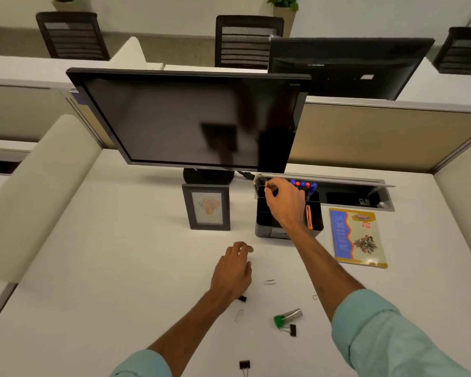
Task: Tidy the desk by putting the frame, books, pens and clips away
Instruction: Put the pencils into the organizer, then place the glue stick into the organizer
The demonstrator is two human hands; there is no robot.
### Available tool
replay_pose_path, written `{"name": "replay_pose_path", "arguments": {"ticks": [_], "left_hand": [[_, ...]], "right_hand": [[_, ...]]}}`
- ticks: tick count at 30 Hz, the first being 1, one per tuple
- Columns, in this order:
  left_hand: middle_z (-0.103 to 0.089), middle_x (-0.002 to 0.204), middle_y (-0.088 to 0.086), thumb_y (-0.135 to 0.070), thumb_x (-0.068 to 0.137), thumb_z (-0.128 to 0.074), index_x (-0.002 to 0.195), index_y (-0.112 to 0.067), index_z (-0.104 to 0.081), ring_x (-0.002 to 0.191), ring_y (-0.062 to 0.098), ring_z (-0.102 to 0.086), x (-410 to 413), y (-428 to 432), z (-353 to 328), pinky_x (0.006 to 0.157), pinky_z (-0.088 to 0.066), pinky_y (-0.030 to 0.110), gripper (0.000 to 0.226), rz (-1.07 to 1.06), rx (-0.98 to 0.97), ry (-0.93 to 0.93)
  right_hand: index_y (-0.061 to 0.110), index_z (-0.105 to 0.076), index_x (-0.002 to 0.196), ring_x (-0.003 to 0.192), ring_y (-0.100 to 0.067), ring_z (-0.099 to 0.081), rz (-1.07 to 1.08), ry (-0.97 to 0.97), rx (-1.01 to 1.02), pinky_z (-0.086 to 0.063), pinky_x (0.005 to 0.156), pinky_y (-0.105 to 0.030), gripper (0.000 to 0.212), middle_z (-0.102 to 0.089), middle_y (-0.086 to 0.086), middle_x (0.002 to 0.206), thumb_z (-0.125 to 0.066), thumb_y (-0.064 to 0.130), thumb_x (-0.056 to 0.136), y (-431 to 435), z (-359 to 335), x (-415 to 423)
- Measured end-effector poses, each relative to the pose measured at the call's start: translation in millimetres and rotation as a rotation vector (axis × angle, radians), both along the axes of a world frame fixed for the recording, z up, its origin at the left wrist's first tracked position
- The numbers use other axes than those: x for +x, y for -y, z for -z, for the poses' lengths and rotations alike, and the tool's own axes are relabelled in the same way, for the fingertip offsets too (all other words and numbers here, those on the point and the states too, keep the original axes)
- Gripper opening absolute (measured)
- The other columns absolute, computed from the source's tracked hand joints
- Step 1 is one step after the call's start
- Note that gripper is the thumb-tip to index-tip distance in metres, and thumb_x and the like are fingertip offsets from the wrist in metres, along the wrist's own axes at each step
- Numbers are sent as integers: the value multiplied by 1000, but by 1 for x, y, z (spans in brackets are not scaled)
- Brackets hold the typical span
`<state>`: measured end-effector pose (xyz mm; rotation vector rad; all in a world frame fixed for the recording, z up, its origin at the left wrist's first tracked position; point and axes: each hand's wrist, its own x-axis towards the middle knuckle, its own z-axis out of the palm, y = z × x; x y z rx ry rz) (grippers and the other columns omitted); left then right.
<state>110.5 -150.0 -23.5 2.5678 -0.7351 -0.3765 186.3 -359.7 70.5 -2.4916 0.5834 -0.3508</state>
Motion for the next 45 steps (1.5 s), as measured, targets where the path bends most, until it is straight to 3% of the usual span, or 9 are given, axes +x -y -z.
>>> {"name": "replay_pose_path", "arguments": {"ticks": [5,10,14,19,24,30,35,40,45], "left_hand": [[-45,151,-6,-24,105,-55,144,-26,-50,129,15,-53,1,-3,5,101,-54,30,40,-1,4,-34],[-47,152,-7,-25,105,-55,145,-26,-50,131,14,-51,-2,-1,8,105,-50,29,40,-4,-5,-43],[-49,149,-7,-23,103,-56,143,-27,-51,132,16,-50,-16,7,7,110,-46,32,40,39,-8,-21],[-56,137,-11,-40,100,-54,133,-31,-56,125,13,-50,-49,21,7,108,-42,31,35,184,1,15],[-56,133,-11,-58,92,-58,128,-33,-56,121,15,-49,-80,28,10,104,-43,33,44,323,119,-66],[-56,128,-9,-47,92,-65,122,-29,-58,120,17,-50,-98,34,7,103,-44,35,36,311,185,-73],[-59,130,-5,-35,103,-60,124,-26,-59,116,17,-55,-100,34,-1,100,-49,36,23,236,124,-86],[-62,122,-2,-33,107,-55,132,-27,-59,105,19,-63,-96,33,-15,88,-51,31,26,175,-32,-142],[-66,121,4,-26,107,-57,136,-22,-63,107,22,-64,-87,33,-21,96,-52,34,30,132,-122,-189]], "right_hand": [[24,-71,122,103,-17,-66,-17,-103,-56,-41,108,-48,22,-73,3,118,-63,33,104,-2,13,3],[18,-66,138,110,-20,-68,-11,-56,9,-49,107,-48,35,-71,-3,130,-60,27,105,-1,12,0],[19,-58,147,94,-15,-72,31,60,145,-61,93,-37,43,-76,-1,113,-61,21,104,1,15,-21],[28,-46,157,77,-8,-66,137,135,270,-55,71,-21,56,-71,7,100,-61,19,104,-2,29,-79],[29,-38,161,71,-14,-67,189,65,326,-60,67,-36,61,-71,9,97,-60,20,104,-6,47,-152],[31,-23,164,82,-14,-69,168,-87,381,-61,81,-38,78,-71,11,108,-64,13,100,0,57,-220],[32,-41,156,84,-11,-68,62,-215,365,-60,81,-31,68,-69,14,110,-67,10,97,11,67,-253],[27,-72,121,90,-12,-71,-67,-235,444,-59,89,-39,35,-74,12,109,-70,8,92,11,70,-261],[19,-79,108,82,-18,-75,-104,-243,526,-62,89,-39,20,-78,6,103,-72,7,93,7,63,-254]]}}
